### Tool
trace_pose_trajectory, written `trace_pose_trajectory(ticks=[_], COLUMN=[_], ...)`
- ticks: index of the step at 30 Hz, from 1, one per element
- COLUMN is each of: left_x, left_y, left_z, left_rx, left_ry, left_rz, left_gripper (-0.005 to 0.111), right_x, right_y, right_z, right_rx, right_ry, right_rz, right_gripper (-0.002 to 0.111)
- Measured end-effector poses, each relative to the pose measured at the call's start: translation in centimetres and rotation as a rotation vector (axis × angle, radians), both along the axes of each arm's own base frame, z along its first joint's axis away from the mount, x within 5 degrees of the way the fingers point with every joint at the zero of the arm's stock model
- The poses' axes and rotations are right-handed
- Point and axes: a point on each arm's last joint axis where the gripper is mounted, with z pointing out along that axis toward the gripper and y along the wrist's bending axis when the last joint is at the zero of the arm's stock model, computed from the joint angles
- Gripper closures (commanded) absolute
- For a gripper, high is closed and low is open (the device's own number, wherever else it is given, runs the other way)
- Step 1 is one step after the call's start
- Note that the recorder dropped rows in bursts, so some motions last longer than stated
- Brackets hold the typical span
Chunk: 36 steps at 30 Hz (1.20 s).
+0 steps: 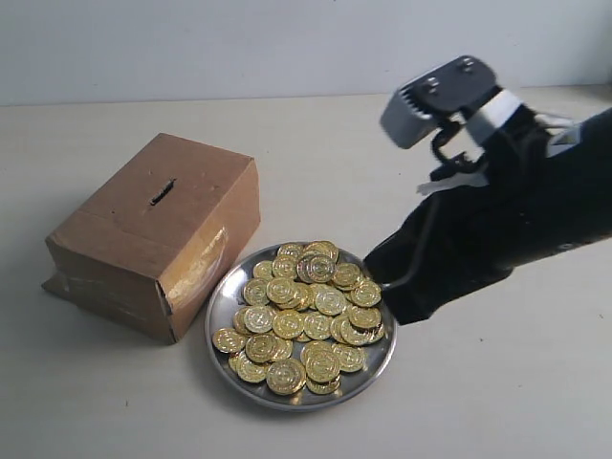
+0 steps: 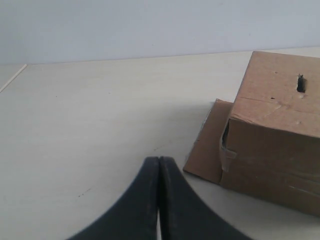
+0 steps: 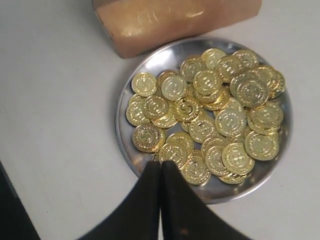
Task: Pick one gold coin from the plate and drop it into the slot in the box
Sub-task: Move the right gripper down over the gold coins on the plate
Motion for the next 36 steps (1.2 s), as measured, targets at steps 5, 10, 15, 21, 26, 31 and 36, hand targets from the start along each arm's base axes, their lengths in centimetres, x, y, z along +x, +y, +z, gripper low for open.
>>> trace_pose_trajectory(ticks=[5,10,15,21,26,31,36], left_x=[0.0,0.0,0.0,0.0,0.0,0.0,0.0], left_y=[0.0,0.0,0.0,0.0,0.0,0.0,0.0], left_z=[0.0,0.0,0.0,0.0,0.0,0.0,0.0], left_rx=[0.000,0.000,0.000,0.000,0.000,0.000,0.000], left_ry=[0.000,0.000,0.000,0.000,0.000,0.000,0.000], left_rz=[0.000,0.000,0.000,0.000,0.000,0.000,0.000], left_gripper=[0.107,0.107,0.107,0.107,0.107,0.107,0.107], right_x=[1.9,4.3,6.8,9.6,11.3,11.3,11.4], right_y=[2.0,3.3,4.4,5.9,6.9,6.9,7.9], right_z=[-1.8,-3.2,-4.4,-6.1,-8.7,-10.3,-11.2], right_rx=[-0.080,-0.124,-0.176,-0.209,-0.267,-0.307,-0.310], right_ry=[0.039,0.071,0.076,0.097,0.067,0.048,0.012], right_rz=[0.072,0.086,0.117,0.151,0.308,0.441,0.458], right_gripper=[0.108,0.108,0.108,0.108,0.101,0.057,0.050])
